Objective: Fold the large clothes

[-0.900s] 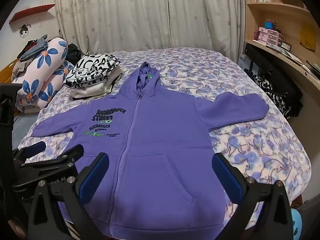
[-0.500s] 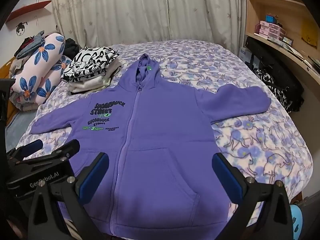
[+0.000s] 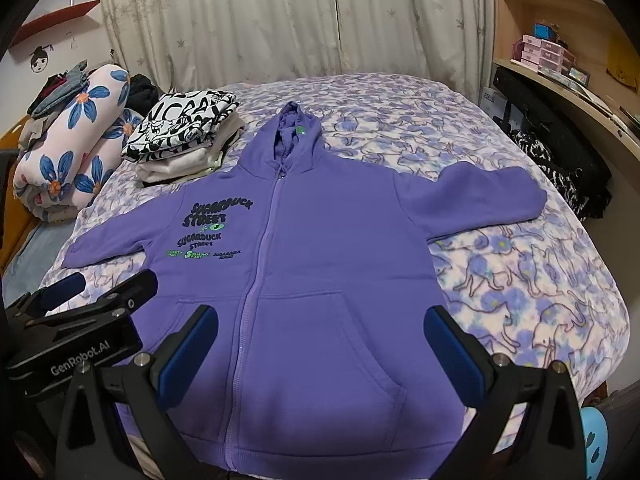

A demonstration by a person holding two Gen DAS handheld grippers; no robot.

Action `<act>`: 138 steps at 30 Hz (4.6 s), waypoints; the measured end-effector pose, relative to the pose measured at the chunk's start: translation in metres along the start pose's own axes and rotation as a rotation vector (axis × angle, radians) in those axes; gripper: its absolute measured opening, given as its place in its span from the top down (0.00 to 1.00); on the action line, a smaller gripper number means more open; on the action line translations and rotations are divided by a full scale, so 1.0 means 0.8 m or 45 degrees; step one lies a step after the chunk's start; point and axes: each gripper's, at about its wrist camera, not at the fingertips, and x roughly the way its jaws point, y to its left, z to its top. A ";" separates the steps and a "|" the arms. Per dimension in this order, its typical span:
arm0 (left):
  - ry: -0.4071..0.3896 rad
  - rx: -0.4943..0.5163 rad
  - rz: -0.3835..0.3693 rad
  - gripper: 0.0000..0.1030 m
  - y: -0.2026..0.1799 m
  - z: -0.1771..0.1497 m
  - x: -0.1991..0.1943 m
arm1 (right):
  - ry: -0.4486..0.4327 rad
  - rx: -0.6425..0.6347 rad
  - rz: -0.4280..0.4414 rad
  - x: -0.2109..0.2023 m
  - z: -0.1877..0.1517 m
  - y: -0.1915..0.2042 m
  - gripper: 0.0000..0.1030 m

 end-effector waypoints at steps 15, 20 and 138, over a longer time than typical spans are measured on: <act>-0.006 0.007 -0.001 0.01 -0.002 -0.004 0.001 | -0.015 0.008 -0.002 -0.003 0.002 -0.001 0.00; 0.009 0.003 -0.005 0.01 0.000 -0.009 0.001 | -0.015 0.005 0.000 -0.002 0.003 -0.002 0.00; -0.123 0.183 -0.239 0.01 -0.184 0.171 0.140 | -0.166 0.186 -0.427 0.074 0.152 -0.301 0.01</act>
